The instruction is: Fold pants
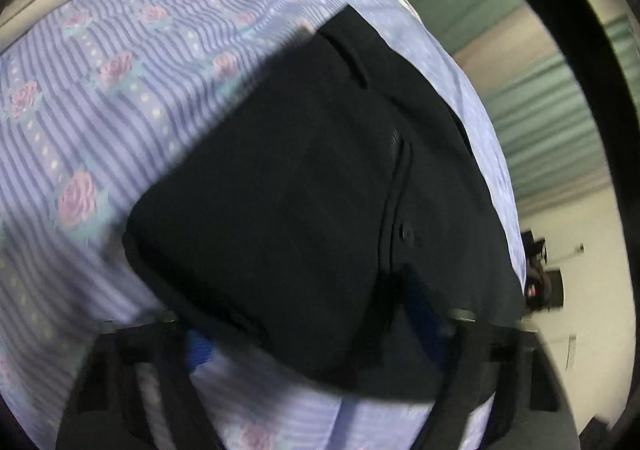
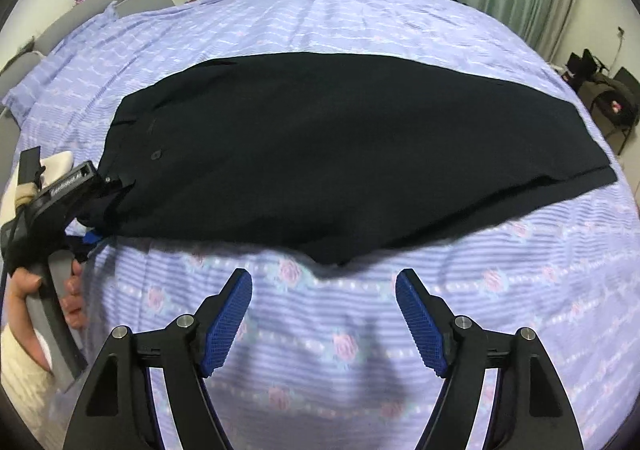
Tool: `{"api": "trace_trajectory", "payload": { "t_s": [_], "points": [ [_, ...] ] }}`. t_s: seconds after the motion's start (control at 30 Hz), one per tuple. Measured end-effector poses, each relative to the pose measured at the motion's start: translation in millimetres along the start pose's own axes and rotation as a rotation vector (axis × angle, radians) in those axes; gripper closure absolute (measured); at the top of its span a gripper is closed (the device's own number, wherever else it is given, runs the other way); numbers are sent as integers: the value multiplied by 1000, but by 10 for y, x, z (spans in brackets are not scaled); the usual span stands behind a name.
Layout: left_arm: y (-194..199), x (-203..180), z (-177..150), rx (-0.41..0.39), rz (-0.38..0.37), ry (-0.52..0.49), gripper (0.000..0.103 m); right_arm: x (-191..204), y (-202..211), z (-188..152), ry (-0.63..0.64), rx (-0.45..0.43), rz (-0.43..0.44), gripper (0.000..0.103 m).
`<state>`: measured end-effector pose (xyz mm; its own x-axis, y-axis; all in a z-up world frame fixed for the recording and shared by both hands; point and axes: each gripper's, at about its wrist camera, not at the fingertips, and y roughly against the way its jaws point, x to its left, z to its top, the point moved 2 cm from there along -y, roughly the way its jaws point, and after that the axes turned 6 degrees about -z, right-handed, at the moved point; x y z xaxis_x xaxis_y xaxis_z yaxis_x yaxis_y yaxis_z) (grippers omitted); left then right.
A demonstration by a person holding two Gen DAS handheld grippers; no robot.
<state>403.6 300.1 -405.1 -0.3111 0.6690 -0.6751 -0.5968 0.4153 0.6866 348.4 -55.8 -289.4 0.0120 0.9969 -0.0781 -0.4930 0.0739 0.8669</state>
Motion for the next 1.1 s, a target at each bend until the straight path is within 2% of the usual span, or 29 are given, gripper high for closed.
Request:
{"api": "trace_trajectory", "payload": {
  "t_s": [0.03,0.07,0.17,0.23,0.37,0.5,0.63,0.73,0.77,0.83,0.87,0.97,1.1],
  "points": [
    [28,-30,39,-10,26,-9,64,-3,-27,17,5,0,-1,28],
    [72,-84,69,-28,44,-30,73,-16,-59,32,17,0,-2,28],
    [194,-384,184,-103,53,-128,77,-8,-62,31,18,-15,83,28],
    [285,-614,281,-148,66,-189,78,-50,-105,28,3,-2,165,28],
    [301,-896,405,-186,88,-240,79,-140,-223,85,-16,12,233,29],
    [308,-879,533,-195,88,-225,79,-100,-169,247,9,-29,287,29],
    [129,-1042,599,-190,89,-207,79,-103,-375,357,-23,22,358,29],
    [188,-944,587,-186,87,-204,79,-135,-491,476,-22,-5,333,29],
    [223,-886,542,-184,93,-206,79,-153,-578,477,-28,16,327,29],
    [246,-853,449,-174,116,-213,79,-157,-707,404,-43,114,314,29],
    [242,-855,424,-175,127,-226,79,-145,-690,350,-41,117,322,29],
    [241,-827,409,-177,124,-222,79,-1,-543,184,42,67,304,29],
    [236,-693,442,-158,93,-144,79,93,-543,352,59,14,286,29]
  ]
}}
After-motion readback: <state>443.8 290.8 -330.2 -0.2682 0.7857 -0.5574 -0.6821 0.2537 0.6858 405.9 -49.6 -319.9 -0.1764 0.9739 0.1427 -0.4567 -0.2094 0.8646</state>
